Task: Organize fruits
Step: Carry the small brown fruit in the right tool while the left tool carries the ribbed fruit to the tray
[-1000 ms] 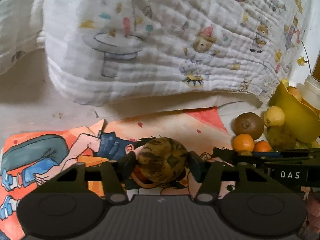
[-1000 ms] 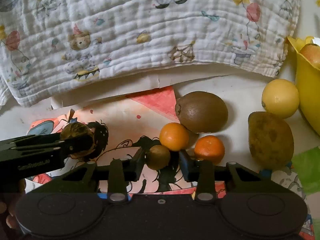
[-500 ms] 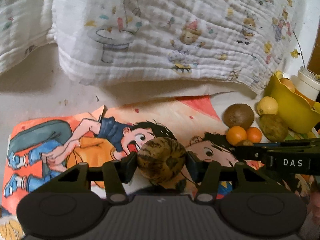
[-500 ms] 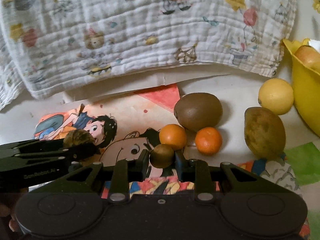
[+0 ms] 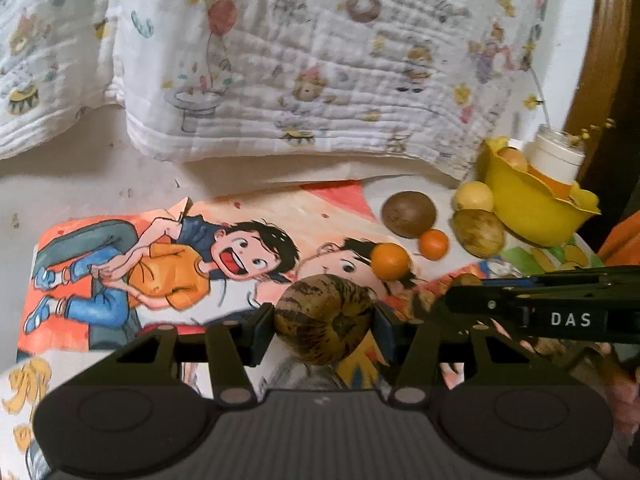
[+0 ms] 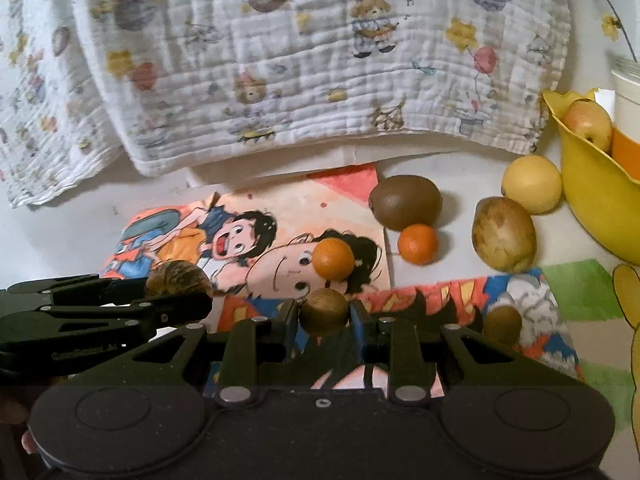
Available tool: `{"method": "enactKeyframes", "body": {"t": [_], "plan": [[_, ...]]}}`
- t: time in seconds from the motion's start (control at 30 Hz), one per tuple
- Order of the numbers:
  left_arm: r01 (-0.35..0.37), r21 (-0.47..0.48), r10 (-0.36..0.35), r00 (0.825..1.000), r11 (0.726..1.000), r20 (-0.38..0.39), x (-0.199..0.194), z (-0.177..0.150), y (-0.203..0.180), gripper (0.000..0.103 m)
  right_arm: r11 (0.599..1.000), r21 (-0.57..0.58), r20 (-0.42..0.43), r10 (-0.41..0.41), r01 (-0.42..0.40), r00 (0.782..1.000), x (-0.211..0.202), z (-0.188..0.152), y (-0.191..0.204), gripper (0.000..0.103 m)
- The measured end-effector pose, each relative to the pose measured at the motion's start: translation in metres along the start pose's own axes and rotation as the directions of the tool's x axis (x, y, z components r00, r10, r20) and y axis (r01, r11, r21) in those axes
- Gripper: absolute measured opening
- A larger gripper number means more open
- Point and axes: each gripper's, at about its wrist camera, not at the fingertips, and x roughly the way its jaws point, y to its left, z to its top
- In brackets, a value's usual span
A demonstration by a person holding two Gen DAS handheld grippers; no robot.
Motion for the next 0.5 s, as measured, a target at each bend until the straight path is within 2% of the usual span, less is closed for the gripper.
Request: {"method": "enactKeyframes", "body": {"t": [0.5], "plan": [[0.024,0.018,-0.024,1.000,1.000,-0.011,-0.061,-0.046,-0.034,0.057,0.997,-0.044,0.051,0.073,-0.071,0.996,-0.080,-0.039,0.011,0.030]]}}
